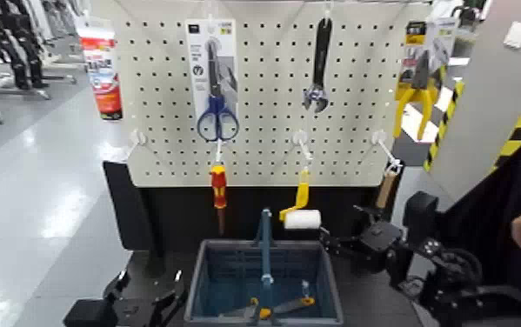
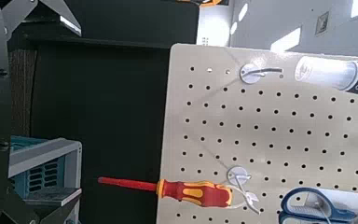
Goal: Put the yellow roller into the crate.
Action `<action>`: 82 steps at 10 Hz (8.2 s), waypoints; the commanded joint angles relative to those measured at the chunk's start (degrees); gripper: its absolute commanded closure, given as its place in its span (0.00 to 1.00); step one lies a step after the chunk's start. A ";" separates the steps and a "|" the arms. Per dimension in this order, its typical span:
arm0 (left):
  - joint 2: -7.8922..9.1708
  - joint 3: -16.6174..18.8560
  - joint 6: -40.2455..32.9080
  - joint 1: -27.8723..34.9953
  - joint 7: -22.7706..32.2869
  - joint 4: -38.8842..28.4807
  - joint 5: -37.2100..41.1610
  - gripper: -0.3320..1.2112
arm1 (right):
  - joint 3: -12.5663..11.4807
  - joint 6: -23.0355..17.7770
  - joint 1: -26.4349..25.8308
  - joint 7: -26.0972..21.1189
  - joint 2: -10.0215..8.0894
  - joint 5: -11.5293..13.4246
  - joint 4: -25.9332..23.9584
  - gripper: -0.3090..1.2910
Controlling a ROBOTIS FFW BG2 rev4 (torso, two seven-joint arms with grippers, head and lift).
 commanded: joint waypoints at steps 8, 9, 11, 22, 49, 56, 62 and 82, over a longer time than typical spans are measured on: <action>-0.27 -0.09 0.05 -0.61 -0.15 0.35 0.00 0.29 | 9.58 -5.84 -15.90 6.29 -4.33 -4.68 18.31 0.28; -0.35 -0.09 0.05 -0.70 -0.33 0.44 0.00 0.29 | 10.81 -6.72 -17.30 6.38 -4.24 -5.03 20.16 0.28; -0.44 0.00 0.05 -1.05 -0.68 0.53 0.00 0.29 | 12.66 -8.66 -19.41 6.55 -3.80 -6.09 23.85 0.28; -0.71 0.44 -0.65 -0.88 -1.12 1.14 0.00 0.29 | 15.12 -9.71 -22.40 8.93 -3.19 -7.40 28.77 0.93; -0.88 0.26 -0.74 -0.88 -1.12 1.32 0.27 0.29 | 1.85 8.04 -1.57 11.65 0.77 -7.49 1.00 0.97; -0.88 0.09 -0.65 -1.05 -1.12 1.49 0.27 0.29 | 8.61 0.57 -7.63 9.54 2.61 -7.40 19.63 0.97; -0.71 0.00 -0.74 -1.67 -1.73 1.67 0.27 0.29 | 11.95 1.01 -9.13 9.28 2.70 -7.84 21.92 0.62; -0.97 0.44 -1.09 -0.52 -1.38 1.58 0.35 0.29 | 0.09 -13.84 22.78 -25.26 7.27 4.37 -10.51 0.26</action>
